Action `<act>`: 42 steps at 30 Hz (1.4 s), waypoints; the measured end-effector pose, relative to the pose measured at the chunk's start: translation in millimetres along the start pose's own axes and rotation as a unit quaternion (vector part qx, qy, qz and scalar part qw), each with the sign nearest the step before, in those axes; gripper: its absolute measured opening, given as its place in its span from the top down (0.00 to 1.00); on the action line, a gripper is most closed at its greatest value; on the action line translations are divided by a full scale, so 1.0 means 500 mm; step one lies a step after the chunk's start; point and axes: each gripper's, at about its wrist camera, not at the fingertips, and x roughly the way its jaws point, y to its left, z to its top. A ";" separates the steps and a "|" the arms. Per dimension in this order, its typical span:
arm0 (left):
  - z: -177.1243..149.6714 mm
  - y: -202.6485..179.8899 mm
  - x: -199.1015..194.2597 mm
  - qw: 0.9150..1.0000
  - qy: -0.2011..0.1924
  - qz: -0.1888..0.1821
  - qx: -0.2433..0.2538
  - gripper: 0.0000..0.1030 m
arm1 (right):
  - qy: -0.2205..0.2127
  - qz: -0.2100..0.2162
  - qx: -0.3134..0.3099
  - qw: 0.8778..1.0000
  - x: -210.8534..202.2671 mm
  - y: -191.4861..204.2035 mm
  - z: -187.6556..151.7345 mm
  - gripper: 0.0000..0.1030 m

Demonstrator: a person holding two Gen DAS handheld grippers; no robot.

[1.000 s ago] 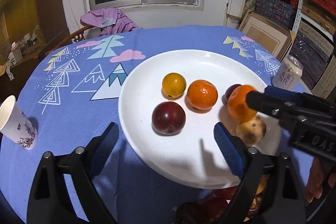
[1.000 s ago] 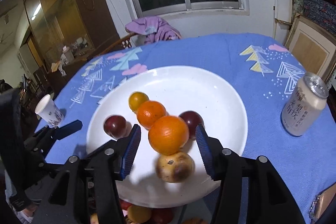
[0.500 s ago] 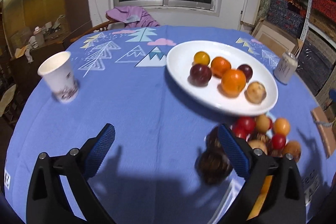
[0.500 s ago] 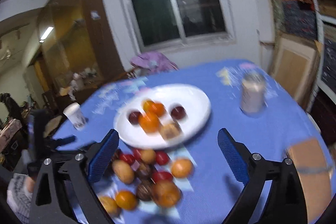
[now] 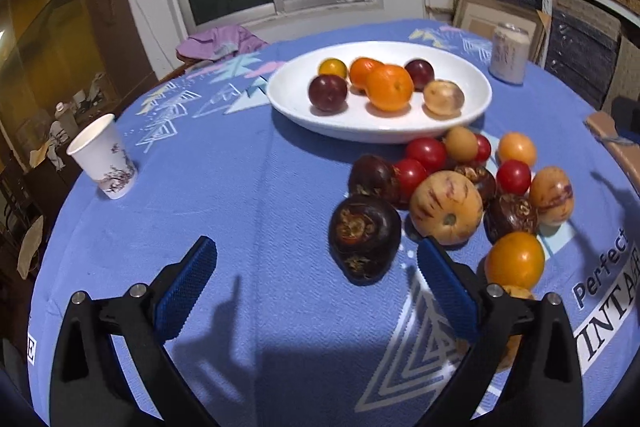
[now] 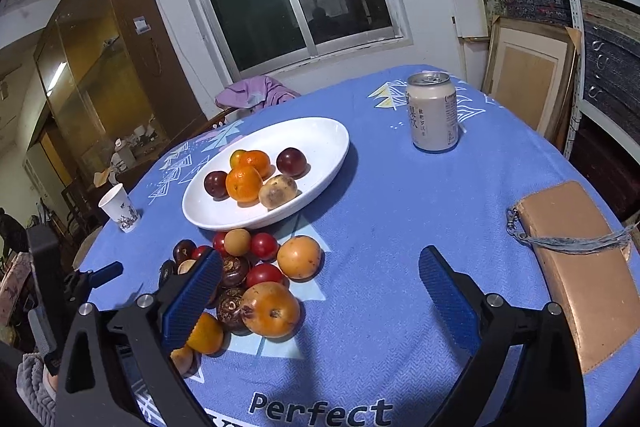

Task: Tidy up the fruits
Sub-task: 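Withdraw both open tools from the plate toward the fruit pile, then reach left tool toward a dark split fruit while right tool closes on brown-orange fruit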

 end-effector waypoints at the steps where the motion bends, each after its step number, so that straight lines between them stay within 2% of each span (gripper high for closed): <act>1: 0.001 0.000 0.003 1.000 0.003 -0.004 -0.002 0.04 | -0.001 0.001 -0.002 1.000 -0.001 0.002 0.000 0.03; 6: 0.009 0.054 0.034 0.998 0.028 0.002 -0.047 0.04 | 0.001 0.003 -0.007 1.000 0.000 0.007 -0.002 0.03; 9: 0.009 0.108 0.029 0.994 0.017 0.085 -0.061 0.04 | 0.000 0.004 -0.005 1.000 0.000 0.005 -0.002 0.03; 10: 0.007 0.132 0.026 0.992 0.017 0.098 -0.078 0.04 | 0.000 0.005 -0.003 1.000 -0.001 0.004 -0.002 0.03; 13: -0.001 0.183 0.018 0.988 0.024 0.053 -0.143 0.04 | 0.002 0.009 -0.003 1.000 -0.001 0.004 -0.003 0.03; 15: -0.007 0.186 0.017 0.987 0.021 0.027 -0.159 0.04 | 0.006 0.009 -0.008 1.000 0.001 0.008 -0.005 0.03; 19: -0.004 0.117 0.028 0.996 0.023 0.053 -0.066 0.04 | 0.008 0.010 -0.018 1.000 0.004 0.016 -0.007 0.03; 21: -0.006 0.092 0.025 0.998 0.020 0.049 -0.042 0.04 | 0.008 0.010 -0.019 1.000 0.004 0.017 -0.008 0.03; 24: -0.005 0.083 0.026 0.998 0.022 0.039 -0.036 0.04 | 0.009 0.011 -0.019 1.000 0.005 0.017 -0.009 0.03; 28: -0.005 0.100 0.046 0.997 0.045 0.010 -0.061 0.04 | 0.011 0.011 -0.031 0.999 0.006 0.025 -0.012 0.03; 31: -0.002 0.107 0.055 0.997 0.045 -0.007 -0.070 0.05 | 0.013 0.012 -0.041 0.999 0.008 0.032 -0.015 0.03; 33: 0.001 0.103 0.056 0.997 0.044 -0.019 -0.066 0.18 | 0.014 0.012 -0.045 0.999 0.009 0.035 -0.016 0.03; 34: 0.002 0.099 0.061 0.996 0.048 -0.027 -0.063 0.32 | 0.015 0.012 -0.047 0.999 0.009 0.037 -0.017 0.03; 35: 0.002 0.095 0.068 0.996 0.056 -0.033 -0.061 0.39 | 0.016 0.012 -0.049 0.999 0.010 0.038 -0.018 0.03; 42: 0.006 0.097 0.083 0.994 0.068 -0.050 -0.069 0.39 | 0.020 0.011 -0.055 0.998 0.014 0.044 -0.024 0.03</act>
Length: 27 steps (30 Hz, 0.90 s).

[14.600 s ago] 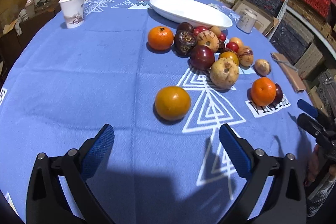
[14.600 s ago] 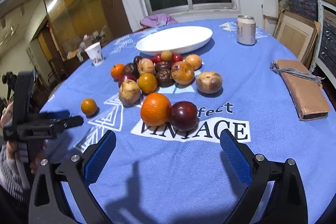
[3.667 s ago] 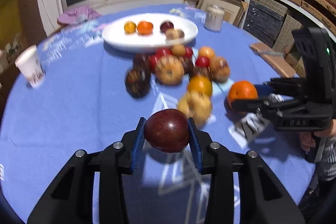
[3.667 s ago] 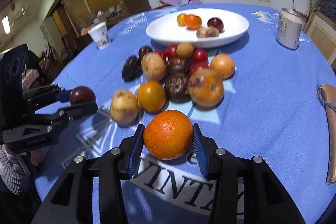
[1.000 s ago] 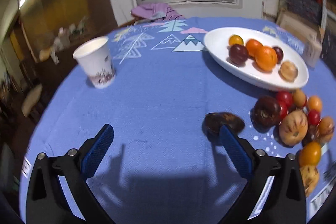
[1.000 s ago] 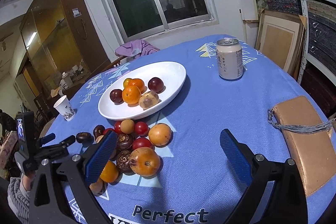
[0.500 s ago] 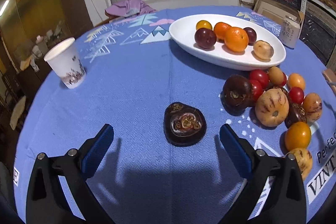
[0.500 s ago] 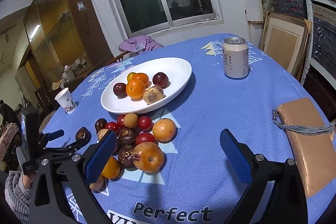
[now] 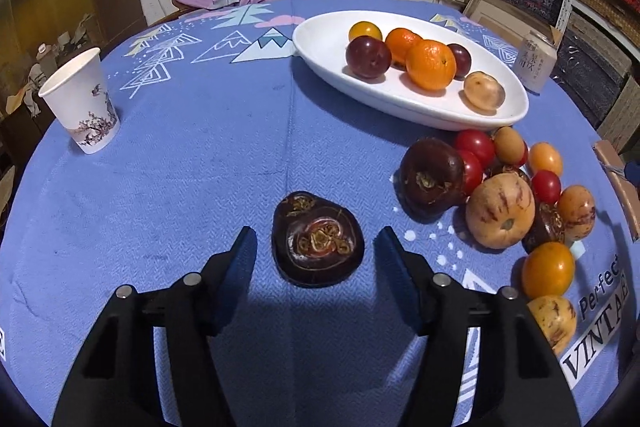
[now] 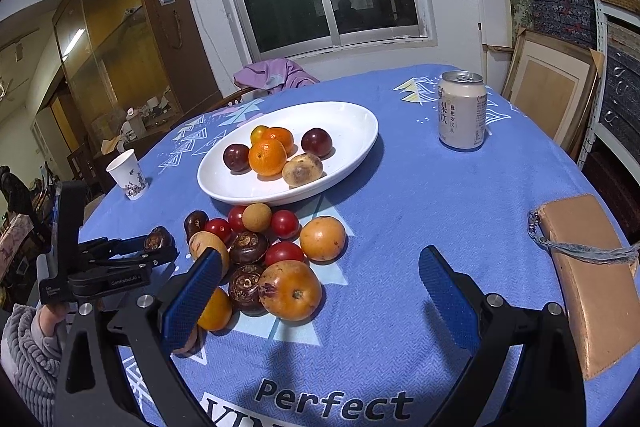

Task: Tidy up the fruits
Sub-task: 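Reach left tool toward a dark split fruit while right tool closes on brown-orange fruit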

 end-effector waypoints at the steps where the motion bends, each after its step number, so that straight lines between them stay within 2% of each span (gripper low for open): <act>1: 0.001 0.000 0.001 1.000 0.000 -0.001 -0.002 0.39 | 0.002 0.000 -0.004 1.000 0.002 0.003 -0.001 0.03; 4: 0.006 0.001 0.006 1.000 0.003 -0.007 0.000 0.32 | 0.020 0.002 -0.018 1.000 0.013 0.013 -0.008 0.03; 6: 0.008 -0.005 0.011 1.000 0.007 0.003 0.006 0.24 | 0.036 0.001 -0.033 0.999 0.024 0.023 -0.015 0.04; 7: 0.008 -0.006 0.014 1.000 0.011 0.010 0.005 0.15 | 0.045 -0.004 -0.045 0.998 0.031 0.030 -0.019 0.09; 8: 0.009 -0.004 0.018 1.000 0.015 0.013 0.001 0.10 | 0.053 -0.008 -0.056 0.997 0.038 0.036 -0.024 0.13; 10: 0.009 0.002 0.018 1.000 0.016 0.009 -0.007 0.10 | 0.073 -0.013 -0.072 0.995 0.055 0.048 -0.034 0.30; 12: 0.010 -0.003 0.022 1.000 0.020 0.016 -0.002 0.06 | 0.089 -0.022 -0.085 0.992 0.071 0.058 -0.045 0.37; 15: 0.010 -0.002 0.024 1.000 0.023 0.018 -0.006 0.04 | 0.099 -0.025 -0.092 0.991 0.085 0.065 -0.051 0.42; 20: 0.009 -0.001 0.024 1.000 0.023 0.019 -0.005 0.04 | 0.090 -0.017 -0.067 0.994 0.089 0.052 -0.040 0.44; 24: 0.008 -0.001 0.024 1.000 0.023 0.018 -0.006 0.04 | 0.099 0.009 -0.054 0.994 0.097 0.047 -0.037 0.55; 27: 0.008 -0.001 0.024 1.000 0.023 0.018 -0.006 0.04 | 0.098 0.013 -0.052 0.994 0.098 0.049 -0.037 0.57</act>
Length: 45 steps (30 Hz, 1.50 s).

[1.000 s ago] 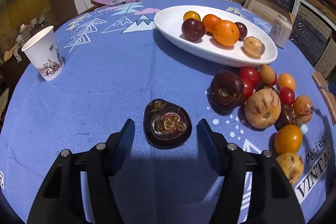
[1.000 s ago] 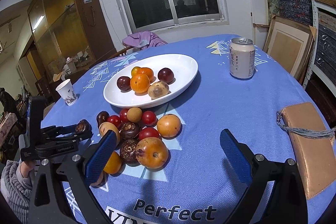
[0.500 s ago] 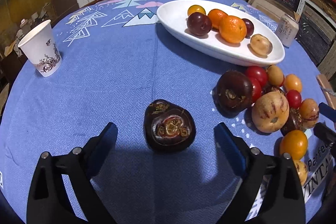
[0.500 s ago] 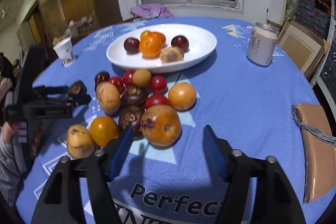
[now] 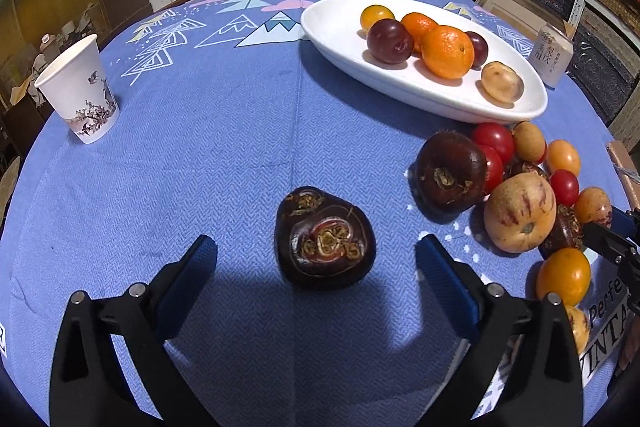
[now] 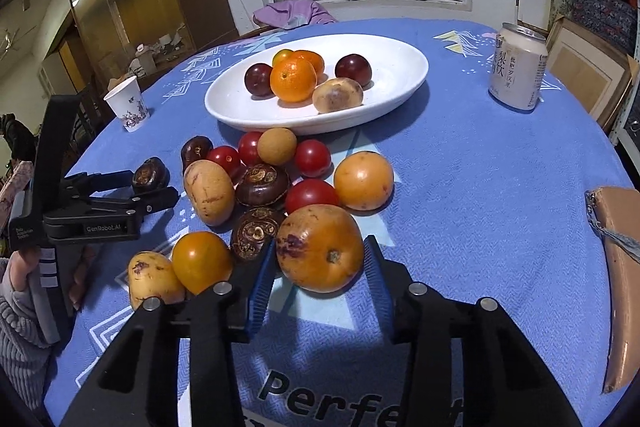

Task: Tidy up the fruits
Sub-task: 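Reach left tool toward a dark split fruit while right tool closes on brown-orange fruit, then carry the dark split fruit to the plate with left tool while right tool carries the brown-orange fruit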

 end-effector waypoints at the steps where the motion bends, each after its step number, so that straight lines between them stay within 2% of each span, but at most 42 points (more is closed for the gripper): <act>1: 0.000 0.000 0.000 1.000 0.000 0.001 0.000 0.04 | 0.000 0.000 0.000 1.000 0.000 0.001 0.000 0.57; 6: -0.001 0.001 -0.002 1.000 -0.003 0.003 -0.005 0.04 | 0.001 -0.001 -0.002 1.000 0.000 0.002 0.001 0.57; 10: -0.004 0.004 -0.024 0.999 -0.036 0.007 -0.014 0.04 | 0.001 -0.003 -0.004 1.000 0.000 0.004 -0.001 0.57; 12: -0.005 0.000 -0.023 0.999 -0.033 0.008 -0.010 0.07 | 0.002 -0.004 -0.005 1.000 -0.001 0.004 -0.001 0.57; 13: -0.005 -0.001 -0.021 1.000 -0.029 0.006 -0.007 0.28 | 0.002 -0.003 -0.005 1.000 -0.001 0.003 -0.002 0.57; 14: -0.004 -0.002 -0.016 1.000 -0.023 0.003 -0.005 0.43 | 0.002 -0.003 -0.005 1.000 -0.001 0.003 -0.002 0.57; 19: -0.008 -0.005 -0.025 1.000 -0.031 -0.005 -0.002 0.57 | 0.002 -0.003 -0.005 1.000 -0.001 0.003 -0.002 0.57; 25: -0.017 -0.033 -0.067 0.997 -0.071 -0.014 0.019 0.57 | -0.009 -0.006 0.003 1.000 -0.010 0.000 -0.004 0.57; 29: 0.001 -0.046 -0.112 0.994 -0.103 -0.021 0.025 0.57 | -0.052 -0.007 0.007 0.999 -0.051 -0.007 0.009 0.57; 31: 0.037 -0.046 -0.132 0.993 -0.115 -0.032 0.016 0.57 | -0.081 -0.005 0.019 0.997 -0.079 -0.018 0.038 0.57; 35: 0.133 -0.047 -0.140 0.991 -0.126 -0.051 -0.007 0.57 | -0.101 -0.013 0.027 0.994 -0.094 -0.033 0.133 0.58; 38: 0.193 -0.053 -0.111 0.990 -0.123 -0.064 -0.024 0.57 | -0.103 -0.024 0.030 0.994 -0.065 -0.037 0.198 0.58; 40: 0.216 -0.060 -0.076 0.991 -0.113 -0.067 -0.029 0.57 | -0.089 -0.024 0.030 0.995 -0.024 -0.037 0.225 0.58; 45: 0.227 -0.062 0.012 0.994 -0.078 -0.071 -0.036 0.57 | -0.053 -0.032 0.063 0.996 0.086 -0.074 0.270 0.58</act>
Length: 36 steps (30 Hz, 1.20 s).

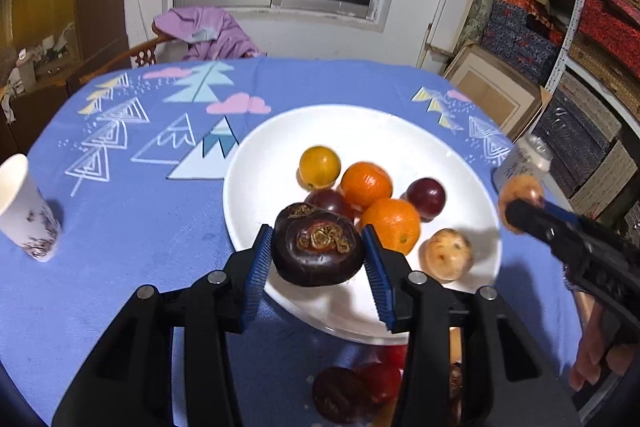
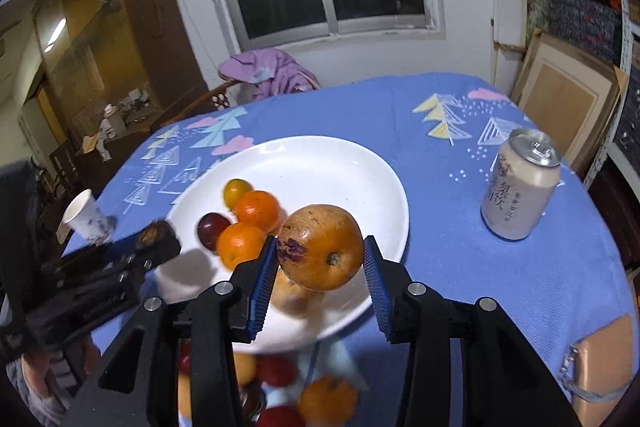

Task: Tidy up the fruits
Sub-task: 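Carry the dark split fruit to the plate with left tool while right tool carries the brown-orange fruit, then open left tool over the plate while right tool releases the brown-orange fruit there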

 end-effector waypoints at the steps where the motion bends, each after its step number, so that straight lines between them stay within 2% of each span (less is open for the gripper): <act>1: -0.004 0.004 0.015 1.000 0.005 0.001 0.001 0.57 | 0.006 0.001 0.009 1.000 0.016 -0.005 0.003 0.58; 6: -0.011 0.002 0.041 1.000 0.008 0.004 0.017 0.54 | 0.034 -0.002 0.026 0.999 0.068 -0.028 -0.010 0.57; 8: -0.012 -0.003 0.045 1.000 0.008 0.003 0.021 0.46 | 0.036 0.010 0.036 0.999 0.074 -0.035 -0.012 0.57; 10: -0.015 -0.014 0.047 0.999 0.004 0.010 0.036 0.44 | 0.037 0.017 0.043 0.998 0.073 -0.037 -0.011 0.53; 12: -0.019 -0.023 0.046 0.999 0.002 0.016 0.045 0.40 | 0.026 0.018 0.044 0.999 0.061 -0.037 -0.009 0.50; 14: -0.019 -0.027 0.036 0.999 -0.005 0.015 0.044 0.29 | 0.009 0.021 0.042 0.999 0.035 -0.036 -0.003 0.50; 17: -0.014 -0.019 0.003 0.999 -0.020 0.015 0.036 0.27 | -0.022 0.034 0.043 0.998 -0.029 -0.031 0.003 0.50; 18: -0.014 -0.013 -0.015 0.999 -0.025 0.012 0.030 0.27 | -0.038 0.041 0.046 0.997 -0.060 -0.031 0.003 0.46; 19: -0.015 -0.006 -0.033 0.999 -0.032 0.010 0.024 0.24 | -0.051 0.047 0.050 0.996 -0.088 -0.031 0.001 0.34; 20: -0.020 0.005 -0.056 0.999 -0.040 0.009 0.017 0.16 | -0.069 0.053 0.054 0.995 -0.119 -0.030 -0.004 0.29; 21: -0.026 0.014 -0.077 0.999 -0.048 0.010 0.009 0.13 | -0.088 0.058 0.055 0.993 -0.155 -0.028 -0.016 0.22; 22: -0.039 0.025 -0.102 0.998 -0.057 0.012 0.000 0.09 | -0.102 0.060 0.055 0.991 -0.181 -0.026 -0.028 0.18; 25: -0.084 0.043 -0.146 0.998 -0.052 0.008 -0.016 0.09 | -0.131 0.055 0.036 0.989 -0.237 -0.023 -0.096 0.13; 27: -0.120 0.043 -0.161 0.999 -0.047 0.010 -0.018 0.09 | -0.126 0.033 0.029 0.991 -0.247 -0.028 -0.141 0.13; 29: -0.154 0.030 -0.168 0.999 -0.034 0.006 -0.012 0.09 | -0.106 0.030 0.038 0.993 -0.242 -0.044 -0.177 0.13; 32: -0.205 -0.006 -0.199 0.999 -0.033 -0.010 0.013 0.09 | -0.091 0.030 0.068 0.993 -0.236 -0.072 -0.196 0.13; 36: -0.282 -0.070 -0.244 0.995 -0.042 -0.017 0.086 0.05 | -0.082 0.037 0.094 0.991 -0.225 -0.091 -0.197 0.13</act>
